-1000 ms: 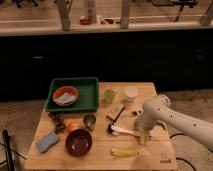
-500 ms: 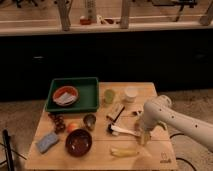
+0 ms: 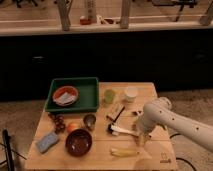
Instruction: Place brush in plastic cup
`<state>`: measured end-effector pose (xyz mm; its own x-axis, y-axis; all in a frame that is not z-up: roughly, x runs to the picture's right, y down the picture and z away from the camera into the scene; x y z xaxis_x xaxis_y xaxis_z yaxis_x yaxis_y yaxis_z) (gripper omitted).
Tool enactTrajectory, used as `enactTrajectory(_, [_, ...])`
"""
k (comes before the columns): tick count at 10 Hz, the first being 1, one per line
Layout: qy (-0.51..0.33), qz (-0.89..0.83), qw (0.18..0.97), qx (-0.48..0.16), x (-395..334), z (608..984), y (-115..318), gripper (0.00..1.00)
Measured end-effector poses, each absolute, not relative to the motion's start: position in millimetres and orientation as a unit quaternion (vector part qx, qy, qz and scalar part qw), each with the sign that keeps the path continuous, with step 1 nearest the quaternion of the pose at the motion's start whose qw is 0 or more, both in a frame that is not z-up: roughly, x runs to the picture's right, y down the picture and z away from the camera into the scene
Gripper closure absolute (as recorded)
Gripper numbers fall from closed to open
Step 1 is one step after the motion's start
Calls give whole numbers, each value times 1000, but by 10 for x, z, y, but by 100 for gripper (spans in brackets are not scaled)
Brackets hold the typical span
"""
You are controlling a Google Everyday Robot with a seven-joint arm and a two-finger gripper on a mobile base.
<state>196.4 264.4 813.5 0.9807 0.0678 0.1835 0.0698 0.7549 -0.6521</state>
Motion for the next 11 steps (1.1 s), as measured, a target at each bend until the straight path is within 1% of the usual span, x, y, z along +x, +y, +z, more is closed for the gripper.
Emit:
enactTrajectory(2, [-100,2,931,-351,1956,8143,2650,52])
enactTrajectory(3, [-99,3,929,-355,1944,8154,2636,64])
enactTrajectory(7, [-98,1,928,-360,1930,8149,2620,99])
enactTrajectory(9, [-98,2,927,-361,1938,8148,2628,100])
enactTrajectory(11, [-93,12,928,-360,1994,8159,2482,100])
